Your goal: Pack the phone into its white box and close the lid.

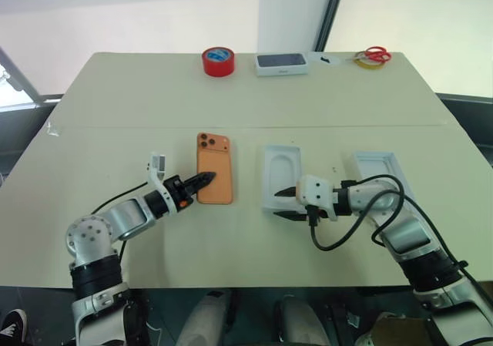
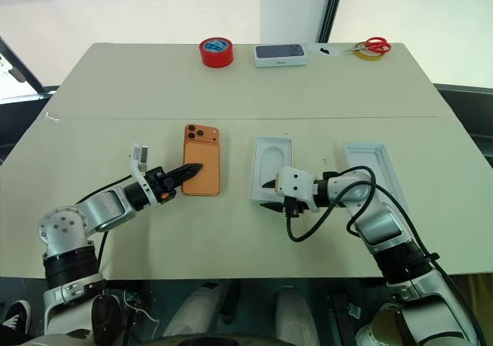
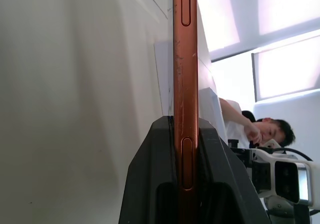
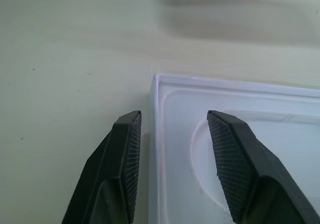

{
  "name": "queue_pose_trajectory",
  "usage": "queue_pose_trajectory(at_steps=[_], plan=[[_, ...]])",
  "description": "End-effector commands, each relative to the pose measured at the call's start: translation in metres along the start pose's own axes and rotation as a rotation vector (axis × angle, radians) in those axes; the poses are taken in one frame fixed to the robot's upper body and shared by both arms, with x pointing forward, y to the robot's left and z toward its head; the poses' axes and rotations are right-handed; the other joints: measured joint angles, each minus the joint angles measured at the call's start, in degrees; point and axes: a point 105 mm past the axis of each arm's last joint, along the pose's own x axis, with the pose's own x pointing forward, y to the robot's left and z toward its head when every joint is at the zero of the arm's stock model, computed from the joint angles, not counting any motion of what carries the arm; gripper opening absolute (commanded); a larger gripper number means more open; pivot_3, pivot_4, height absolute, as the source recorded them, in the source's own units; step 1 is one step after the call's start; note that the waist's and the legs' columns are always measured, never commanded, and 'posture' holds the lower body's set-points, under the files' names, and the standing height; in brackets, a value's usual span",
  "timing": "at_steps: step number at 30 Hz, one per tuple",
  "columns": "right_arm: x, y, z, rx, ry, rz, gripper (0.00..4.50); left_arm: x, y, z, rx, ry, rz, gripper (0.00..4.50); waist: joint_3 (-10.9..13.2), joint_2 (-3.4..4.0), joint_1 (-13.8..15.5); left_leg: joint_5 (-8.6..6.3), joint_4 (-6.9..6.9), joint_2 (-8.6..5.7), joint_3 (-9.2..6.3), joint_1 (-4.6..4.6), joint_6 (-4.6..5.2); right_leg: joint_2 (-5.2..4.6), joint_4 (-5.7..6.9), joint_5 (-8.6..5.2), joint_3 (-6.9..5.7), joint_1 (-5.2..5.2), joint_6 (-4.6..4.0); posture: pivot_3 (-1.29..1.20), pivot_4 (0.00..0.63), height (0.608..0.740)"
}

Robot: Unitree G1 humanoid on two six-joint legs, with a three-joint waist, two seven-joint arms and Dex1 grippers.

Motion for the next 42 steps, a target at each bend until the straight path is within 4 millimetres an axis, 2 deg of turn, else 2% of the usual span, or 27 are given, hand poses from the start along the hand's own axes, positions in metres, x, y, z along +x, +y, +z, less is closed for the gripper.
queue_pose_trajectory(at_steps=[1,7,10,12,26,27,30,34,39,42], plan=[[-0.003,-0.004,0.006,-0.034,-0.024,-0.022,2.17,0.000,-0.017,0.006,0.039,-0.021,-0.071,0.00,0.0,0.00,0.0,0.00,0.00,0.00,0.00,0.00,0.00,0.00,0.00,0.00,0.00,0.00,0.00,0.00,0.150,0.740],[-0.002,-0.001,0.002,-0.034,-0.005,-0.020,2.17,0.001,-0.017,0.004,0.039,-0.015,-0.069,0.00,0.0,-0.01,0.0,0.00,0.00,0.00,0.00,0.00,0.00,0.00,0.00,0.00,0.00,0.00,0.00,0.00,0.150,0.740],[-0.003,-0.002,0.000,-0.034,0.004,-0.029,1.33,0.002,-0.017,0.004,0.035,-0.015,-0.069,0.00,0.0,0.00,0.0,0.00,0.00,0.00,0.00,0.00,0.00,0.00,0.00,0.00,0.00,0.00,0.00,0.00,0.150,0.740],[-0.003,-0.002,-0.001,-0.037,0.009,-0.030,0.37,0.002,-0.017,0.004,0.034,-0.013,-0.071,0.00,0.0,-0.01,0.0,0.00,0.00,0.00,0.00,0.00,0.00,0.00,0.00,0.00,0.00,0.00,0.00,0.00,0.150,0.740],[-0.001,0.006,-0.006,-0.006,0.028,0.018,0.37,0.000,-0.021,0.002,0.021,-0.005,-0.088,0.00,0.0,-0.02,0.0,0.00,0.01,0.00,0.00,0.00,0.00,0.00,0.00,0.00,0.00,0.00,0.00,0.00,0.150,0.740],[-0.001,0.006,-0.005,0.004,0.024,0.017,0.17,0.000,-0.021,0.002,0.021,-0.005,-0.088,0.00,0.0,-0.02,0.0,0.00,0.01,0.00,0.00,0.00,0.00,0.00,0.00,0.00,0.00,0.01,0.00,0.00,0.150,0.740],[-0.002,0.005,-0.003,0.002,0.019,0.013,0.17,0.000,-0.022,0.003,0.020,-0.006,-0.088,0.00,0.0,-0.02,0.0,0.00,0.01,0.00,0.00,0.00,0.00,0.00,0.00,0.00,0.00,0.01,0.00,0.00,0.150,0.740],[-0.001,0.008,0.010,0.002,-0.008,0.030,0.17,0.002,-0.024,0.004,0.019,-0.009,-0.094,0.00,0.0,-0.02,0.0,0.00,0.01,0.00,0.00,0.00,0.00,0.00,0.00,0.00,0.00,0.01,0.00,0.00,0.150,0.740],[0.011,0.020,0.033,0.002,-0.069,0.058,0.17,0.006,-0.029,0.005,0.018,-0.011,-0.116,0.00,0.0,-0.03,-0.1,0.00,0.01,0.00,-0.01,-0.01,0.00,0.00,0.00,0.00,0.00,0.00,0.00,0.00,0.150,0.740],[0.020,0.023,0.039,0.003,-0.081,0.050,0.17,0.009,-0.034,0.005,0.020,-0.008,-0.134,0.00,0.1,-0.04,-0.1,0.00,0.01,0.01,-0.02,-0.01,0.00,0.00,0.00,-0.01,0.00,0.00,-0.01,0.00,0.150,0.740]])
